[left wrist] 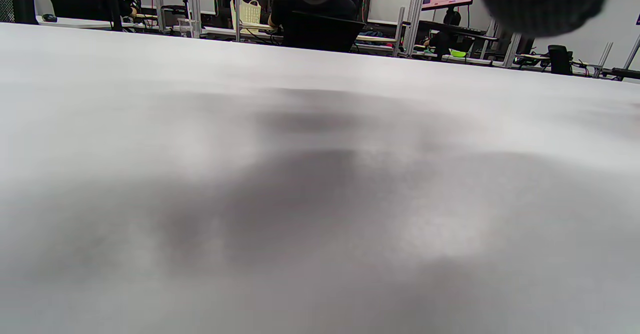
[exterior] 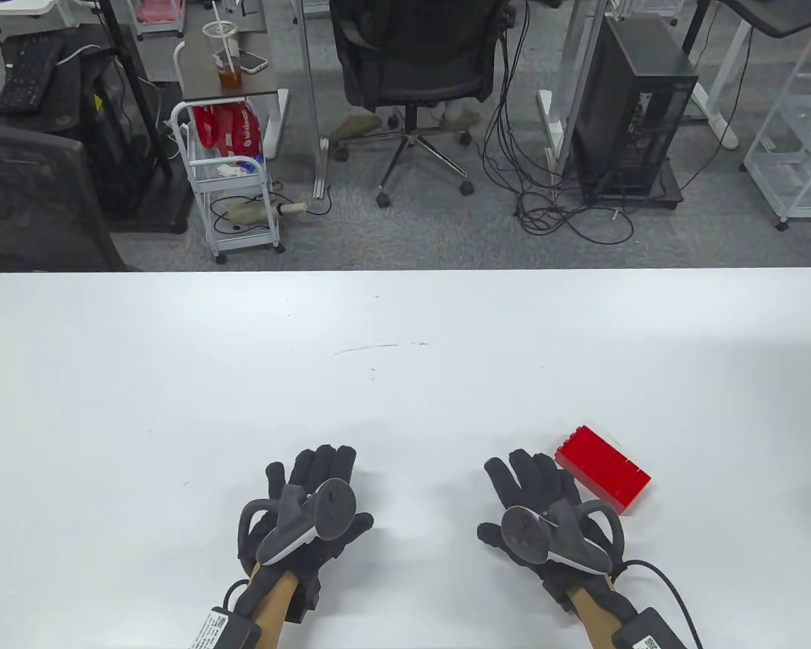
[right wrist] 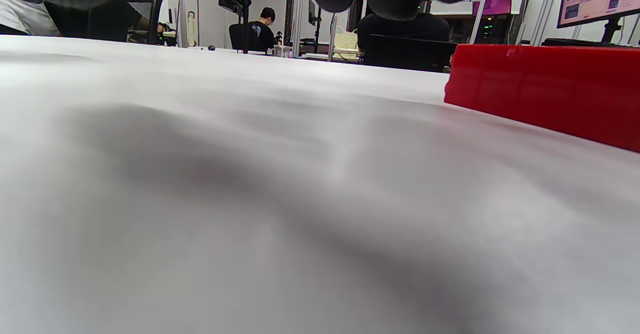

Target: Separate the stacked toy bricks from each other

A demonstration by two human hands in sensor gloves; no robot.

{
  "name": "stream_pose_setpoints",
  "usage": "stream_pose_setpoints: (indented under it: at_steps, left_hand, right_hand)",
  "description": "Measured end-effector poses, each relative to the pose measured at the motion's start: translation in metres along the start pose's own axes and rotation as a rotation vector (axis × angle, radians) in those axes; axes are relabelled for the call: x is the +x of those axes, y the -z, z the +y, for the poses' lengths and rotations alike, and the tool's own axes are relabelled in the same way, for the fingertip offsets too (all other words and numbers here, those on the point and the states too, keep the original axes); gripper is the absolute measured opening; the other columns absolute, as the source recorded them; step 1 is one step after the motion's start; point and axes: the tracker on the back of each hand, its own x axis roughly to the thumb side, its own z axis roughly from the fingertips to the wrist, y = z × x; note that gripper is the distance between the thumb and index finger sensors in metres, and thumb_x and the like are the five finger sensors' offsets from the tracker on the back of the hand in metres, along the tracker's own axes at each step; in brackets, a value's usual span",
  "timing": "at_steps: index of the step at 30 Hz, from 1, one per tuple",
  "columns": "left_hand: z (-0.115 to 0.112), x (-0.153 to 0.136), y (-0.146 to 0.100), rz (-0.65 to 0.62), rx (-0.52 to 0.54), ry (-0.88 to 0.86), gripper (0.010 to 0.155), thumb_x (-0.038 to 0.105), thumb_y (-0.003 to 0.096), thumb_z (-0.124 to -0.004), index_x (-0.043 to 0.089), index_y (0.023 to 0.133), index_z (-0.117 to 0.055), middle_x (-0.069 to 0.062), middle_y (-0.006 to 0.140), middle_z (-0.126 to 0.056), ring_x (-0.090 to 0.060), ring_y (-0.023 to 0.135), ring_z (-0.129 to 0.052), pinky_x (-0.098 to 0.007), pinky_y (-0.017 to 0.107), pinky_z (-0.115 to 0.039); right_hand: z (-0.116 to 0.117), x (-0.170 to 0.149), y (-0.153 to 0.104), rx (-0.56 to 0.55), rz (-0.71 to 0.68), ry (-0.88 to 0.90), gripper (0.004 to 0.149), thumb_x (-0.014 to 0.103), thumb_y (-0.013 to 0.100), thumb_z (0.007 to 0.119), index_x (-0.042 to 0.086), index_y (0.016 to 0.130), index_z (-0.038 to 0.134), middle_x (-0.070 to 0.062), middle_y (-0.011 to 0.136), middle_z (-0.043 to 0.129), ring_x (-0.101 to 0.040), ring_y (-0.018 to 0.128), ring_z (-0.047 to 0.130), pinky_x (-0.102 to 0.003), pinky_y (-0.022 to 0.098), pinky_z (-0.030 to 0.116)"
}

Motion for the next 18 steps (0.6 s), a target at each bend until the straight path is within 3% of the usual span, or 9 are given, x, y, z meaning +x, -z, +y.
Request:
stream_pose_setpoints:
  at_steps: [5,18]
  left_hand:
    - [0.002,-0.003,0.000,0.000,0.004,-0.023,0.098,0.070,0.0409,-0.064,0.029,0.116,-0.016,-0.008,0.127,-0.035,-0.040,0.119,-0.043,-0.069,0.080,-0.034]
    - [0.004,-0.002,0.002,-0.019,0.004,-0.017,0.099,0.070,0.0410,-0.064,0.028,0.116,-0.016,-0.009,0.127,-0.035,-0.040,0.118,-0.044,-0.069,0.080,-0.034]
  right_hand:
    - [-0.011,-0.023,-0.003,-0.079,0.069,0.053,0.089,0.069,0.047,0.057,0.020,0.116,0.027,-0.025,0.121,0.041,-0.059,0.107,0.053,-0.072,0.070,0.051]
    - [-0.020,-0.112,-0.006,-0.121,0.346,0.144,0.091,0.068,0.048,0.057,0.014,0.117,0.032,-0.027,0.120,0.043,-0.060,0.106,0.054,-0.072,0.070,0.051]
